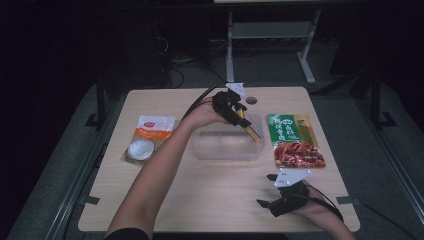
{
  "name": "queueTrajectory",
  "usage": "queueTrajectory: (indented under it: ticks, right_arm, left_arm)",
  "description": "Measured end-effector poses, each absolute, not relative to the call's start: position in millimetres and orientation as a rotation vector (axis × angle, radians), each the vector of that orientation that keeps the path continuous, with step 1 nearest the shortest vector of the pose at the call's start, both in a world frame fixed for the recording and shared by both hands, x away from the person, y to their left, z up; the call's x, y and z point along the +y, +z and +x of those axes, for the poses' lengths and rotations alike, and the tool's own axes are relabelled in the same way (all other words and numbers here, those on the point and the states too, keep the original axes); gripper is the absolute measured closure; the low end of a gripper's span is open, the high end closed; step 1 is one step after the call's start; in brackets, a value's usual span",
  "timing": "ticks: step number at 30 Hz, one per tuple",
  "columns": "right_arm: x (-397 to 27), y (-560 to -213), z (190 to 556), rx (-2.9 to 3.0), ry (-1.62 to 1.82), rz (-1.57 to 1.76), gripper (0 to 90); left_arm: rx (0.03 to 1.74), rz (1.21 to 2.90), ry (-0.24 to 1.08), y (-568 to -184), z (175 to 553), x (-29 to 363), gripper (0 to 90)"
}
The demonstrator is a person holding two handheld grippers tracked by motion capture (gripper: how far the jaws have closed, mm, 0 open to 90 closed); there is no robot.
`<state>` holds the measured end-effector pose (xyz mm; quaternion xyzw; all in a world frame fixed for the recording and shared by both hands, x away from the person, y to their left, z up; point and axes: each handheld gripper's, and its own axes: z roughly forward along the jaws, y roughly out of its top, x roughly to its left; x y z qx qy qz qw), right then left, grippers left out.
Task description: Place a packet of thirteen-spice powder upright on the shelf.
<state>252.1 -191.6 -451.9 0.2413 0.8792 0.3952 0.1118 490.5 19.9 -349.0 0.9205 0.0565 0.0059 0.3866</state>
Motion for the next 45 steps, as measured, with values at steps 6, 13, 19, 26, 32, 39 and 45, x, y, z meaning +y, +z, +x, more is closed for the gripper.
queueTrajectory:
  ticks: [6, 13, 19, 26, 32, 39, 45]
  right_arm:
    - [-191.9, -452.5, 252.2, 2.585, 1.154, 0.705, 12.2]
    - [-191.9, -452.9, 252.8, 2.588, 1.150, 0.707, 12.2]
    - [-191.9, -452.6, 252.4, 2.589, 1.153, 0.711, 12.2]
    - [-189.7, -453.4, 252.5, 2.597, 1.152, 0.698, 12.2]
    - [-189.7, -453.6, 253.1, 2.596, 1.144, 0.698, 12.2]
    - [-189.6, -453.9, 253.3, 2.596, 1.143, 0.695, 12.2]
    - [-187.8, -454.7, 253.5, 2.600, 1.120, 0.684, 12.2]
  left_arm:
    - [0.144, 2.321, 0.000, -350.0, 491.7, 10.1, 30.6]
    - [0.144, 2.309, -0.022, -353.6, 492.8, 0.4, 30.6]
    - [0.148, 2.301, -0.047, -360.6, 495.2, -7.1, 30.6]
    - [0.139, 2.318, -0.065, -368.7, 495.2, -16.1, 30.7]
    - [0.146, 2.307, -0.082, -374.5, 495.2, -21.4, 30.7]
    - [0.136, 2.275, -0.102, -369.1, 492.0, -22.7, 27.1]
    - [0.141, 2.259, -0.049, -353.6, 488.4, -14.9, 21.5]
